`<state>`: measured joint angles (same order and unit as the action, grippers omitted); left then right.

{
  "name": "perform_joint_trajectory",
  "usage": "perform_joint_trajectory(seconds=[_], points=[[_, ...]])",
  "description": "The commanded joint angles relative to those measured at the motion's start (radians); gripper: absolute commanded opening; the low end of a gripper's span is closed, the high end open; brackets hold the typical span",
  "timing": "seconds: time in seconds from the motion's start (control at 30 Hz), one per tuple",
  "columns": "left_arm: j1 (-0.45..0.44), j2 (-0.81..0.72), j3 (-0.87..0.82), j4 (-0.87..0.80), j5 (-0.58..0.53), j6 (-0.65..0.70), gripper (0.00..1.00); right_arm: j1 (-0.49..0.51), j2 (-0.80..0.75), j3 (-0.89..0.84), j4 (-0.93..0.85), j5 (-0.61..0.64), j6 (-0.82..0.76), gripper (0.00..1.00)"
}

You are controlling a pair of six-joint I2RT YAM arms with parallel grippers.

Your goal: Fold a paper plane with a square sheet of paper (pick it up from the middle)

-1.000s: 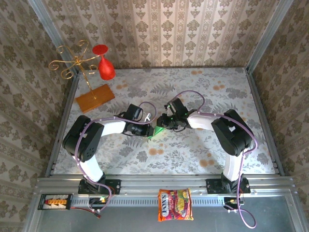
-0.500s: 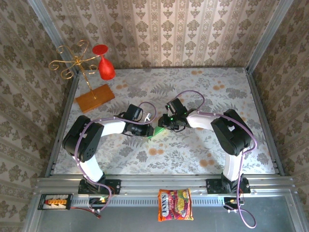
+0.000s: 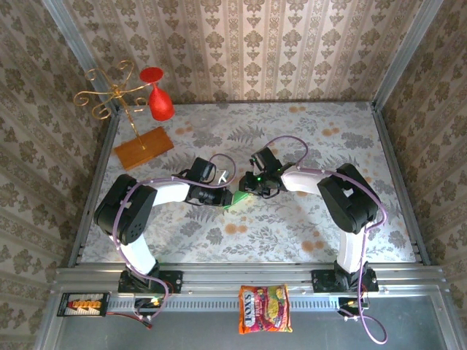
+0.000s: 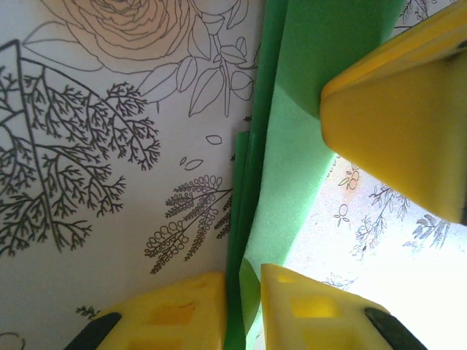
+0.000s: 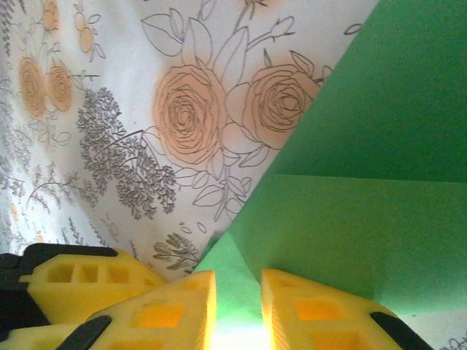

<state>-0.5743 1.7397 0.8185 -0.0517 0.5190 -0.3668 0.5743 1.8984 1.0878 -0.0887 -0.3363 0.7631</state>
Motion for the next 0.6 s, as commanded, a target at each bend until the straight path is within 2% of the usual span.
perform_joint_trajectory(seconds=[0.0,0.57], points=[[-0.023,0.058,-0.045,0.0,-0.044,-0.019,0.2,0.003,0.028,0.026,-0.049,0.013,-0.004,0.23],[-0.019,0.043,-0.06,0.009,-0.037,-0.022,0.21,0.003,0.058,0.053,-0.089,0.009,-0.02,0.24]])
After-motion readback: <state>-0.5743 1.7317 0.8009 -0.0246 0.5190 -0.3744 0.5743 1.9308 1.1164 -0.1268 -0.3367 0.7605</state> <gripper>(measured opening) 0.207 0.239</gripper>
